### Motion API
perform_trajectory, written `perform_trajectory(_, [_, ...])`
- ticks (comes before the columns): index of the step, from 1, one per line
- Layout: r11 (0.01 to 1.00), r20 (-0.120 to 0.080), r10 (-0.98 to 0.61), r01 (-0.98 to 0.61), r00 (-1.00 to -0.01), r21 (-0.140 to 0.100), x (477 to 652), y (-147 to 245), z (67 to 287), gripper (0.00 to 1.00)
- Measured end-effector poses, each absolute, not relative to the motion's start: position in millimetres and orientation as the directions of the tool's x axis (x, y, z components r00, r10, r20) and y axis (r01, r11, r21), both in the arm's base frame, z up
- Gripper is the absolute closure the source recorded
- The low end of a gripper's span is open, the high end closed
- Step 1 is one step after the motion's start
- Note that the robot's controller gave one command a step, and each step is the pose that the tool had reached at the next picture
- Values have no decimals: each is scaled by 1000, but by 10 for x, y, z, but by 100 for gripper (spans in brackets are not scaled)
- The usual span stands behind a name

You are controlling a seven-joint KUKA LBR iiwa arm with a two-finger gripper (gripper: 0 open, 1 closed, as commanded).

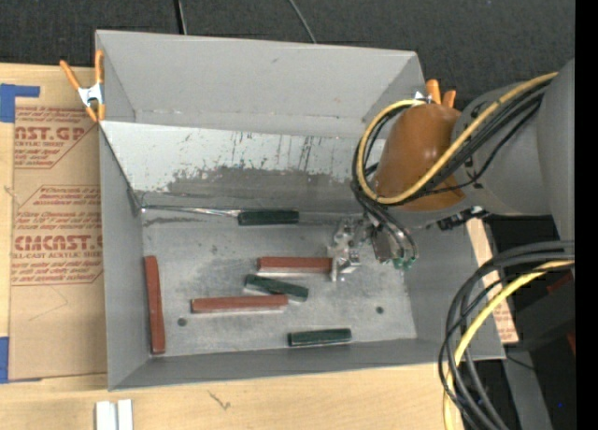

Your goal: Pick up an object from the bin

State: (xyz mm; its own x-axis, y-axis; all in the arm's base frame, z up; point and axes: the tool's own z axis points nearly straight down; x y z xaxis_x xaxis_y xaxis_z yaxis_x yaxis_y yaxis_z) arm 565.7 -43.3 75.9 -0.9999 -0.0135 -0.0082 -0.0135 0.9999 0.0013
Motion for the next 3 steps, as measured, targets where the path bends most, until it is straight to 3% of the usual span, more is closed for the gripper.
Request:
perform_trajectory(2, [1000, -6, -16, -16, -1000, 1, 5644, -429, 787, 100])
perform_trajectory(3, [995, 3, -100, -100, -995, 1, 5421, -361, 1790, 0])
